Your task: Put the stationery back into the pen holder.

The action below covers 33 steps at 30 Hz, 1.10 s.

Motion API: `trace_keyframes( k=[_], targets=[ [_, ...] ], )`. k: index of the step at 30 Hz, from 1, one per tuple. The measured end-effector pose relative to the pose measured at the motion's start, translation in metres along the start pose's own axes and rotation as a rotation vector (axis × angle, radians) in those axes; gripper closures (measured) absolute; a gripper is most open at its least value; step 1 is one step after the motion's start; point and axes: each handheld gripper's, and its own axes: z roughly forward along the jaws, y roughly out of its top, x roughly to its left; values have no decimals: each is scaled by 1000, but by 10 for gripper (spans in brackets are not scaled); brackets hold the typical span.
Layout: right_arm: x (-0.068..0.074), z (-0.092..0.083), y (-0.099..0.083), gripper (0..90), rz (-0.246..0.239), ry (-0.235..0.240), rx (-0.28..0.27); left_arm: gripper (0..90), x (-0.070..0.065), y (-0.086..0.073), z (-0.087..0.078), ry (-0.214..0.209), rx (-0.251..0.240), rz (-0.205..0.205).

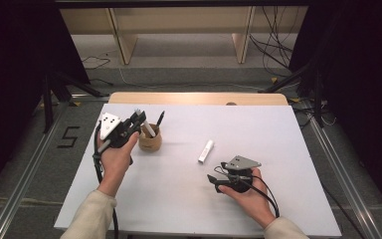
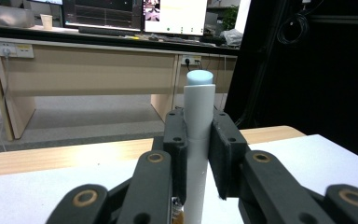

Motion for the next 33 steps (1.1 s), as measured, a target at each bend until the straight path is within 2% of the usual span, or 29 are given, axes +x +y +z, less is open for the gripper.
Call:
trace_keyframes(
  k=[10,18,33],
  targets=[
    [0,0,0,315,-2,1,2,780,1,-4,9,45,12,65],
    [0,0,-1,315,0,3,3,779,3,-10,19,74,42,127],
    [0,0,-1,315,1,8,8,778,4,-26,39,78,115,223]
  ],
)
